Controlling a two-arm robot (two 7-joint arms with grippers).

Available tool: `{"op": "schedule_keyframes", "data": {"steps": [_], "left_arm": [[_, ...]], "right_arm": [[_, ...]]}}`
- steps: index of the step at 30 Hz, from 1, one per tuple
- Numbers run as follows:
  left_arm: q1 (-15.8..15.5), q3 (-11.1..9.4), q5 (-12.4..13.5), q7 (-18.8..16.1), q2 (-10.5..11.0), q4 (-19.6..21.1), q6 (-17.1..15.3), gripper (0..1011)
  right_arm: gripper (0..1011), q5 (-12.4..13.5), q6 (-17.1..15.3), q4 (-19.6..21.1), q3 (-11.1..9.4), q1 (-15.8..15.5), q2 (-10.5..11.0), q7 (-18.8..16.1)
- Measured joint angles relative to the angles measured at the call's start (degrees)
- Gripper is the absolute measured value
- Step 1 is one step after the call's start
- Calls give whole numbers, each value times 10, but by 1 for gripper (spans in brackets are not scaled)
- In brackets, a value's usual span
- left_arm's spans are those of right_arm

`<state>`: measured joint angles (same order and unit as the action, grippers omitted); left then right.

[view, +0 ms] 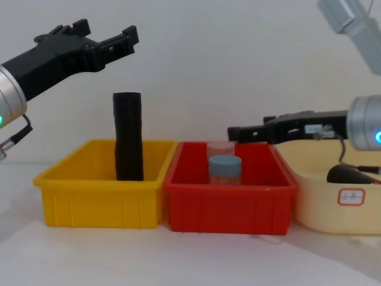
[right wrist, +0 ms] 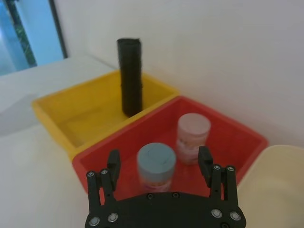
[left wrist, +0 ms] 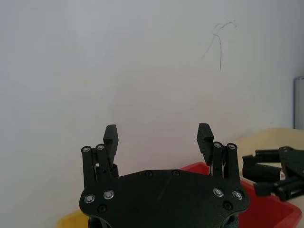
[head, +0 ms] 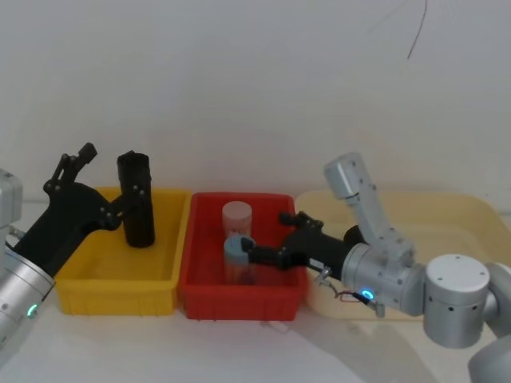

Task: Pick up the garbage bag with the one hand and transfer it to the other hand.

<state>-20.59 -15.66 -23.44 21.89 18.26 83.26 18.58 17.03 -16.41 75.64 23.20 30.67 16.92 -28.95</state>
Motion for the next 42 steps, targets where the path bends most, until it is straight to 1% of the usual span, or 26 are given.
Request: {"op": "schedule_keyframes", "data": {"steps": [6, 11, 16, 33, 39, 42], "left_arm": [[5, 4, 2, -5, 4, 5, -1, 1002], [8, 6, 3, -7, 6, 8, -2, 1001], [10, 7, 4, -9, 7, 10, -3, 1001], [13, 9, 5, -11, 9, 13, -4, 1001], [13, 10, 5, -12, 9, 13, -4, 1001], [13, 10, 5, -12, 9, 13, -4, 1002]], "right_arm": [[1001, -5, -13, -26, 25, 20, -7, -13], [1001, -11, -13, -51, 42, 36, -15, -20], [1001, -15, -9, -68, 53, 46, -20, -22], [1001, -23, 10, -100, 68, 72, -26, -14], [1001, -30, 17, -124, 77, 84, -29, -14], [1001, -34, 23, -144, 82, 92, -33, -16]]}}
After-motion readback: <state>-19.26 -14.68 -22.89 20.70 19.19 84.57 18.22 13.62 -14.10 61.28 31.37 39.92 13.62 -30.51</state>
